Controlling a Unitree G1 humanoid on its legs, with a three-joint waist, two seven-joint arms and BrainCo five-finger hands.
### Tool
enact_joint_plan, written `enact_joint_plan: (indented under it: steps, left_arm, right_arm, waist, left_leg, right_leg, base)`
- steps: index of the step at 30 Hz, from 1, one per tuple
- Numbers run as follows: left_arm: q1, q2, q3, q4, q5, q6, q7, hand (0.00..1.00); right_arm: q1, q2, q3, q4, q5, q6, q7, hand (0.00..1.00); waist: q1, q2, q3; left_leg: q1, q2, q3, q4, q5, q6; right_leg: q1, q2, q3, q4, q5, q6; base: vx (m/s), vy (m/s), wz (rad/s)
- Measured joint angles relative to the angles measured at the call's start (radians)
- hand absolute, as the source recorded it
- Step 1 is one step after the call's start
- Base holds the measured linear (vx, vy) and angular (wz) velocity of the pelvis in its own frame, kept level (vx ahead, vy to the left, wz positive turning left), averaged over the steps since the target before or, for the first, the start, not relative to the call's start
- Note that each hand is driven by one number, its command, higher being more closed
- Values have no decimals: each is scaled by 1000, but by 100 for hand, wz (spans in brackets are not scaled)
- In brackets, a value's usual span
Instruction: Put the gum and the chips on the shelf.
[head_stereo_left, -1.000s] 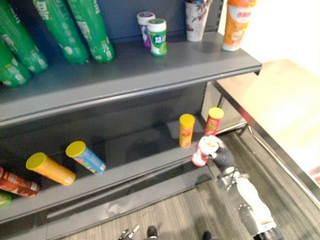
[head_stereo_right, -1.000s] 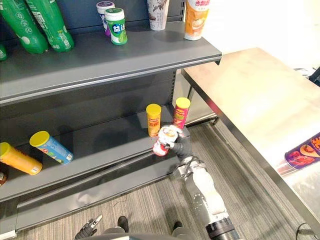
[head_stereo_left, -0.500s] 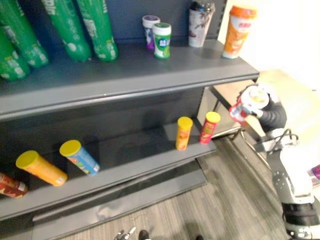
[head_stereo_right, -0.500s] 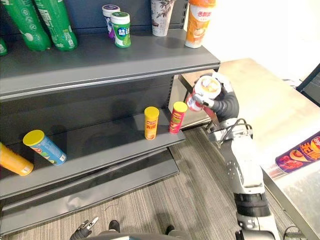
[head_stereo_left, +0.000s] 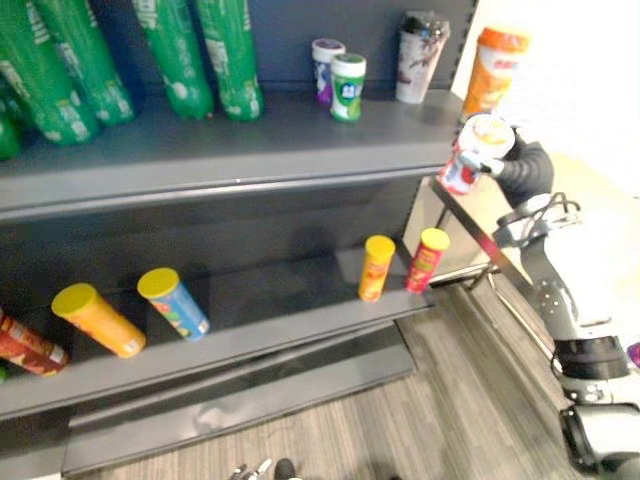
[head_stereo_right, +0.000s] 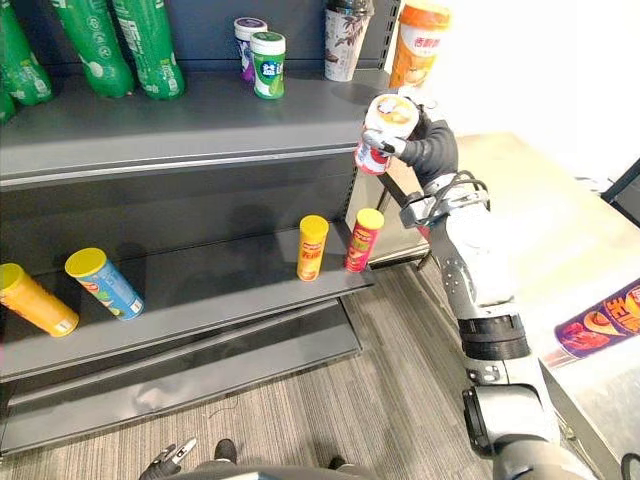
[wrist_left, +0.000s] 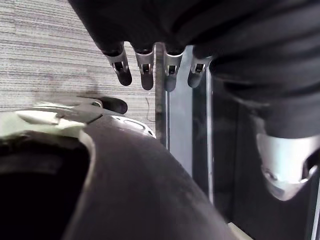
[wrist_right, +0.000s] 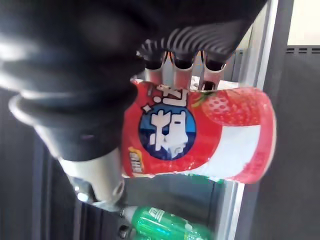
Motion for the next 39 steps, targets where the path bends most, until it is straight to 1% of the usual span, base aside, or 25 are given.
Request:
enact_joint_plan:
  steps: [4,7,11,16,22,26,27,31,34,37,39]
  left_arm:
    - [0,0,0,0,3,1,0,0]
    - [1,1,0,-11,36,19,-2,0]
    - [2,1,-2,-16,41,20,-4,0]
    - [2,1,-11,-16,41,20,-4,0]
    - [1,1,-11,-17,41,20,-2,0]
    - [0,1,-11,-19,41,20,-1,0]
    - [0,1,-11,-19,41,20,-1,0]
    - [0,1,-11,-19,41,21,0,0]
    - [2,1,-11,-29,41,24,0,0]
    - [2,0,-11,-36,42,40,0,0]
    - [2,0,-11,-36,42,40,0,0]
  right_arm:
    - [-40,0,11,27,0,-13,18,100]
    - [-61,0,17,46,-9,-26,44,100]
    - [-62,0,30,68,-9,-26,63,100]
    - [-63,0,58,104,-10,-26,64,100]
    - [-98,1,64,156,-11,-28,64,100]
    - [-117,2,68,176,-12,-30,59,100]
    - [-119,2,68,177,-12,-31,56,100]
    - [-161,2,71,245,-11,-38,43,100]
    - [-178,2,82,253,-9,-38,33,100]
    - [-193,2,95,262,-8,-38,30,100]
    - [-204,2,94,280,-7,-38,19,100]
  waist:
    - [8,0,0]
    - [18,-3,-2]
    - [20,-5,-3]
    - [20,-5,-3]
    - [21,-5,-4]
    - [34,-5,-4]
    - [41,-4,-4]
    - [43,-4,-4]
    - [52,-4,-3]
    - [52,-4,-3]
    - [53,-4,-3]
  left_leg:
    - [-4,1,-6,0,4,0]
    - [-11,0,-8,0,7,1]
    - [-13,-1,-8,0,9,2]
    - [-15,0,-19,0,12,1]
    - [-15,0,-32,0,12,0]
    - [-16,-1,-35,0,12,0]
    - [-16,-2,-37,0,12,0]
    - [-17,-5,-58,0,14,0]
    - [-20,-5,-61,0,14,0]
    - [-21,-7,-61,0,14,1]
    - [-20,-7,-61,0,15,1]
  right_leg:
    - [3,0,-17,-3,0,0]
    - [2,0,-19,-5,0,0]
    - [1,-1,-19,-5,1,1]
    - [2,0,-26,-5,1,1]
    - [16,1,-42,-17,1,2]
    - [18,1,-45,-18,1,2]
    - [19,0,-47,-18,1,2]
    - [36,-1,-70,-24,1,2]
    - [36,0,-74,-25,1,2]
    - [36,-2,-74,-25,1,2]
    - [37,-2,-74,-25,1,2]
  base:
    - [-14,-2,12]
    - [0,0,1]
    - [0,0,0]
    - [3,-2,2]
    - [5,-2,8]
    - [5,-1,1]
    - [23,-4,6]
    - [14,-6,14]
    - [3,-2,6]
    - [0,0,0]
    - [0,0,0]
